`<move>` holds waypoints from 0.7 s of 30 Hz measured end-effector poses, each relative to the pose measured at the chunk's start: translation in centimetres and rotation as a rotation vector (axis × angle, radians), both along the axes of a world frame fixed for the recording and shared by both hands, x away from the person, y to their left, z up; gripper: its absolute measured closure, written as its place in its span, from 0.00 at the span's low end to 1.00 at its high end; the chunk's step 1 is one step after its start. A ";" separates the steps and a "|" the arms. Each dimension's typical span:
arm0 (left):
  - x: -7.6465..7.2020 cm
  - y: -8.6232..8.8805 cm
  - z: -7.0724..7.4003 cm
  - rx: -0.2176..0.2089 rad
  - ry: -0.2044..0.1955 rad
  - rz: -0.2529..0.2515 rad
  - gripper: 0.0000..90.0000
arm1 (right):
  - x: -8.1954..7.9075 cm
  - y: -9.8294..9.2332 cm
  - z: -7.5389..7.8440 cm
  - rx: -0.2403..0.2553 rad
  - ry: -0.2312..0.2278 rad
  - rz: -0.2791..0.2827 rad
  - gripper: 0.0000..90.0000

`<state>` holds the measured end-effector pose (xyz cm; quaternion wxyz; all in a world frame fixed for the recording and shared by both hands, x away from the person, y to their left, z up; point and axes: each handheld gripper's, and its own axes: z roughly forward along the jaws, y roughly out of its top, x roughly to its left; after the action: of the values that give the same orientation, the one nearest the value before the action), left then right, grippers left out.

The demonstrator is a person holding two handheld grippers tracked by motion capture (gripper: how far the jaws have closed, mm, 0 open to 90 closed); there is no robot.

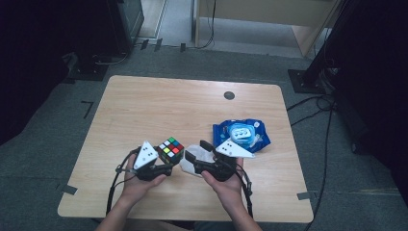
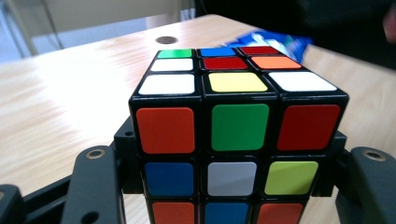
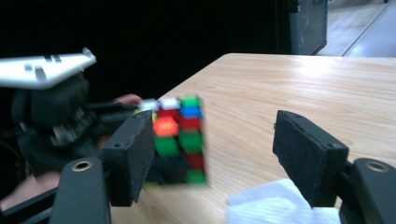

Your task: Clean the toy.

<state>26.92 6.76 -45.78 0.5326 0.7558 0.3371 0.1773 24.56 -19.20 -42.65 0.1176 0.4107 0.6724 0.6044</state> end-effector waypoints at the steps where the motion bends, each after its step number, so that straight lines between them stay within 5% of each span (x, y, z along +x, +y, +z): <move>1: 0.2 0.4 0.1 -0.022 0.016 0.010 0.38 | 0.2 -0.1 -0.5 -0.014 0.000 0.000 0.34; 6: 0.4 0.7 0.5 -0.062 0.046 0.013 0.38 | 0.6 2.3 -3.7 -0.081 0.058 0.078 0.29; 10: 0.1 -0.2 0.7 -0.066 0.060 0.012 0.38 | 0.0 4.8 -4.7 -0.132 0.037 0.095 0.23; 15: -0.2 -1.0 0.6 -0.062 0.075 0.002 0.38 | -0.2 5.1 -4.7 -0.081 0.007 0.043 0.26; 21: -0.6 -1.8 0.6 -0.055 0.070 -0.027 0.38 | -0.6 5.5 -4.9 -0.096 -0.023 0.036 0.37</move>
<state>26.32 4.98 -45.14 0.5435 0.7510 0.3501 0.1343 23.93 -13.75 -47.55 0.1339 0.3853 0.7066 0.5782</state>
